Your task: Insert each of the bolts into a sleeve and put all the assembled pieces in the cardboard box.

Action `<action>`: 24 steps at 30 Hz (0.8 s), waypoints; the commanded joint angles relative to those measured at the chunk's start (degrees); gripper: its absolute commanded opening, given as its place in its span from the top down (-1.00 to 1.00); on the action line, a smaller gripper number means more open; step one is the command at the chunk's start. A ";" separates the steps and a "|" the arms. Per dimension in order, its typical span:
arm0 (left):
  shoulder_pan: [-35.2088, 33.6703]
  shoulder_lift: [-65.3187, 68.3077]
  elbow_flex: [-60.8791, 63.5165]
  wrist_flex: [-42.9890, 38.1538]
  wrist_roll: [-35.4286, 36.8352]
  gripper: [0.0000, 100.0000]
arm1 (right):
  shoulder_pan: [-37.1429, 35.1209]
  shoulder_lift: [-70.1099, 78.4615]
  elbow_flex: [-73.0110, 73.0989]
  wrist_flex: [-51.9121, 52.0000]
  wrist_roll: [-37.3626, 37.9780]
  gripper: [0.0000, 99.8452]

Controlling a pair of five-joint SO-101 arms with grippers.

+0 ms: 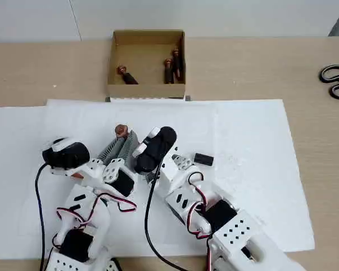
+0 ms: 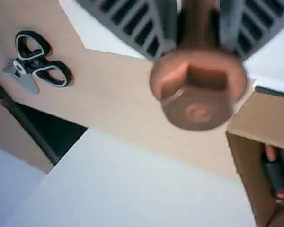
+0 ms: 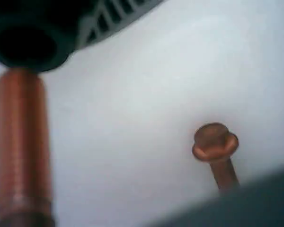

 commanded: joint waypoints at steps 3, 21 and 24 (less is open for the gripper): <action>-0.18 -0.70 1.27 0.26 0.18 0.99 | -0.31 -1.01 -3.43 -1.45 -0.44 1.00; 3.96 -0.79 0.31 0.35 0.44 0.99 | -2.77 -14.46 2.90 0.22 -0.09 1.00; 3.52 -0.79 -2.15 0.35 0.09 0.99 | -1.10 -14.46 4.22 0.22 -0.09 1.00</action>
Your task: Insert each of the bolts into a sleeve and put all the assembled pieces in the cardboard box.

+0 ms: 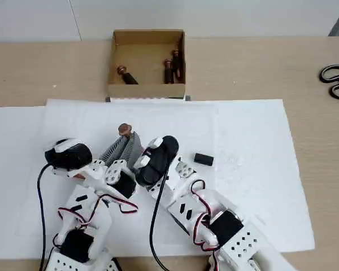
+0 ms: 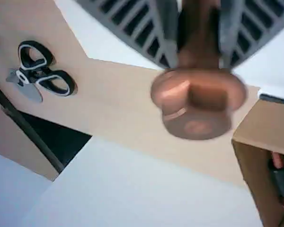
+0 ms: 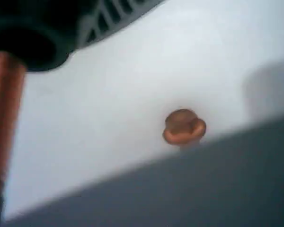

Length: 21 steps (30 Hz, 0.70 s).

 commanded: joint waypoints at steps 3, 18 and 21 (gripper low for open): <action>1.32 -0.44 -3.91 0.53 0.18 0.99 | 2.15 -3.21 1.14 -0.84 -0.09 1.00; 4.40 -0.35 -3.03 9.49 0.35 0.99 | 2.07 -3.21 -2.11 -1.10 -0.09 1.00; 9.67 -0.35 -0.75 12.84 0.18 0.99 | 2.07 -3.21 -2.99 -1.10 0.00 1.00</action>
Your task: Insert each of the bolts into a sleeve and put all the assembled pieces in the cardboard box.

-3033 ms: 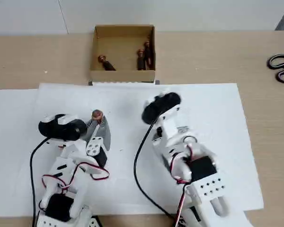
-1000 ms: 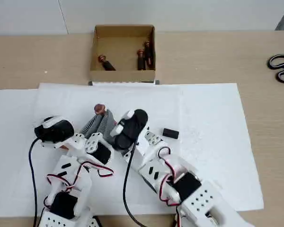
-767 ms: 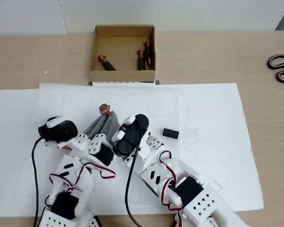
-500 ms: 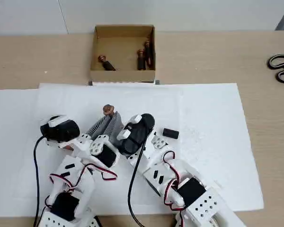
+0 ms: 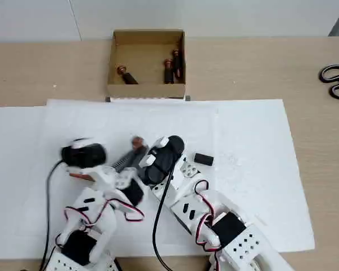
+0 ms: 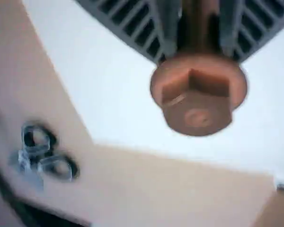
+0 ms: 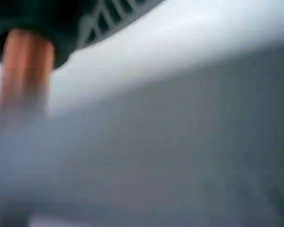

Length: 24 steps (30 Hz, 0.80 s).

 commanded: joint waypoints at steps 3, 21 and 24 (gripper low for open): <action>7.21 -0.53 2.33 6.59 -0.35 0.99 | 0.48 -1.36 -5.01 -0.92 0.00 1.00; 5.71 -0.53 2.51 11.52 -2.73 0.41 | 0.57 -1.36 -4.84 -0.48 0.00 1.00; 4.13 -0.53 2.33 11.78 -4.48 0.39 | 0.57 -1.36 -4.84 -0.48 0.00 1.00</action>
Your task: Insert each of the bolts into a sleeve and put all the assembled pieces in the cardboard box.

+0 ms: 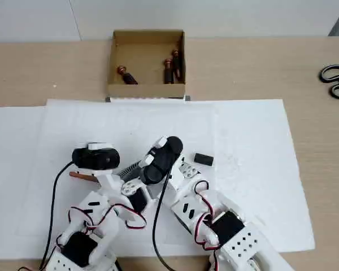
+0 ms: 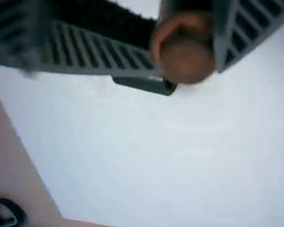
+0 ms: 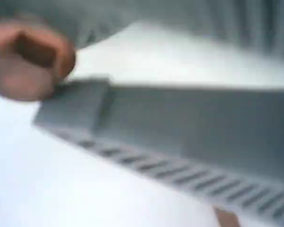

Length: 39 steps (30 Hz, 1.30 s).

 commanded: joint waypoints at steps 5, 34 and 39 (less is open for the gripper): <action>-3.25 0.09 -3.65 3.69 -5.27 0.39 | 0.40 -1.36 -5.01 -0.92 -0.18 1.00; -42.29 0.00 2.07 2.99 -32.79 0.99 | 23.08 -1.10 5.10 1.01 -9.23 1.00; -47.65 0.00 2.24 2.99 -34.20 0.99 | 27.03 2.77 -9.58 4.79 -17.85 1.00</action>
